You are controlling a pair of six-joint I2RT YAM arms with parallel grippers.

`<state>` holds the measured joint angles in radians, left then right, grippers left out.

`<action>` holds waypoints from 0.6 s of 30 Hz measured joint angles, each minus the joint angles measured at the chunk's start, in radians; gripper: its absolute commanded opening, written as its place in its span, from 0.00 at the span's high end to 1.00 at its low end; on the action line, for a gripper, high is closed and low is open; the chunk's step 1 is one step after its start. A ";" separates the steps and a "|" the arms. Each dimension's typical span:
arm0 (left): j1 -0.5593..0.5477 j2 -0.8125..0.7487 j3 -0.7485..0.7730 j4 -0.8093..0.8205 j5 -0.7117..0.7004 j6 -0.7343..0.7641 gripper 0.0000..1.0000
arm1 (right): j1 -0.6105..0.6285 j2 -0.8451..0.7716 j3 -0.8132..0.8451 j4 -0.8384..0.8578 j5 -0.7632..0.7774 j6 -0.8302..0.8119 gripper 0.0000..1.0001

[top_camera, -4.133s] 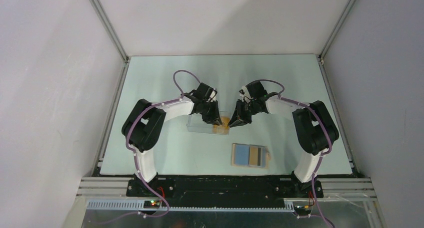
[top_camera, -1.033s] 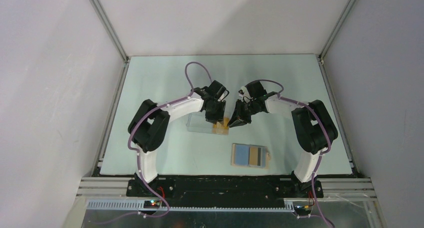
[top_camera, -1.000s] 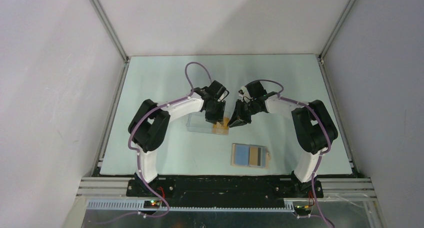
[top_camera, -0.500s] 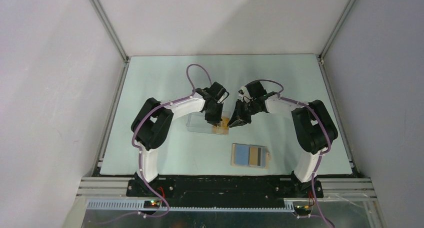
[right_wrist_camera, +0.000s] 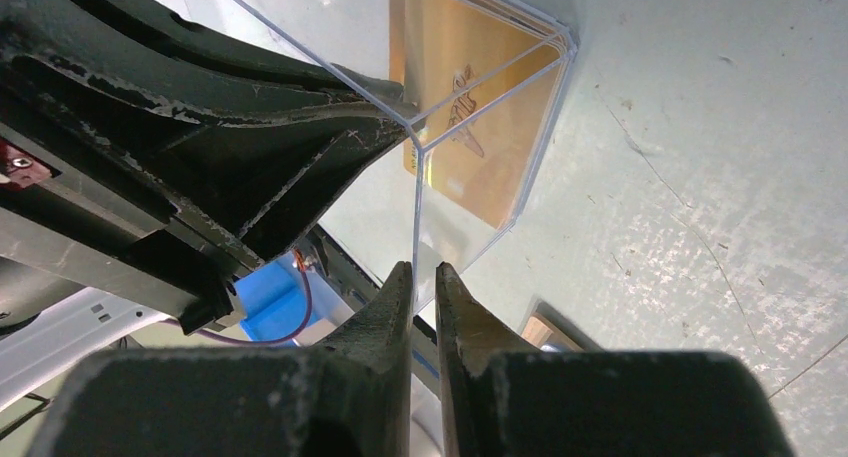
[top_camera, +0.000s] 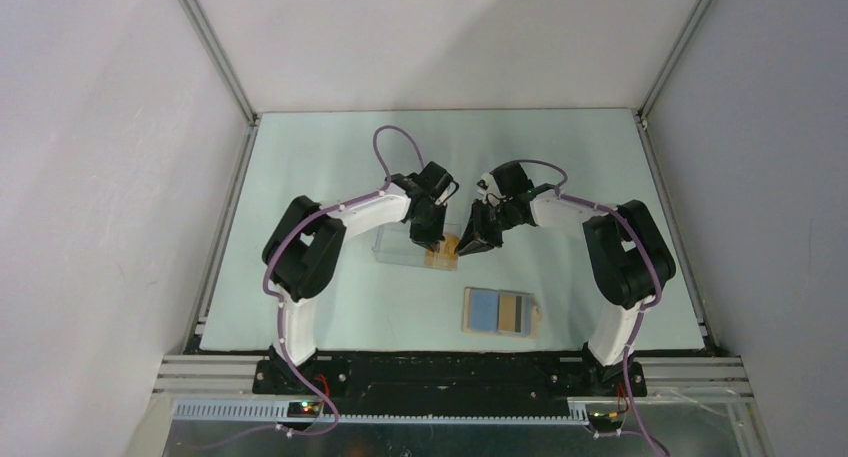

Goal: Put the credit cards into the card holder
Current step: Pick up the credit card from the storage box.

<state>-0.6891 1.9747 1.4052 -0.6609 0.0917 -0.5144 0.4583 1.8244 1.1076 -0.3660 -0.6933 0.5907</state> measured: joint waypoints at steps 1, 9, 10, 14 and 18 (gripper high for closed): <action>0.000 0.000 0.002 -0.001 0.000 0.000 0.89 | 0.000 0.000 0.000 0.000 0.000 0.000 0.87; -0.003 -0.005 0.002 -0.002 -0.003 0.000 0.85 | 0.000 0.001 0.000 -0.001 -0.001 0.000 0.87; -0.003 -0.005 0.002 -0.002 -0.003 0.000 0.83 | 0.000 0.001 0.000 -0.001 -0.002 0.000 0.87; -0.007 -0.006 0.002 0.000 -0.003 0.003 0.72 | 0.000 0.001 0.000 -0.001 -0.002 0.000 0.87; -0.014 -0.006 0.006 -0.001 -0.002 0.010 0.69 | 0.000 0.003 0.001 0.000 -0.005 0.000 0.87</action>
<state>-0.7036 1.9690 1.4109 -0.6617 0.0895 -0.5045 0.4583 1.8271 1.1084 -0.3664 -0.6987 0.5907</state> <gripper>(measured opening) 0.293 0.140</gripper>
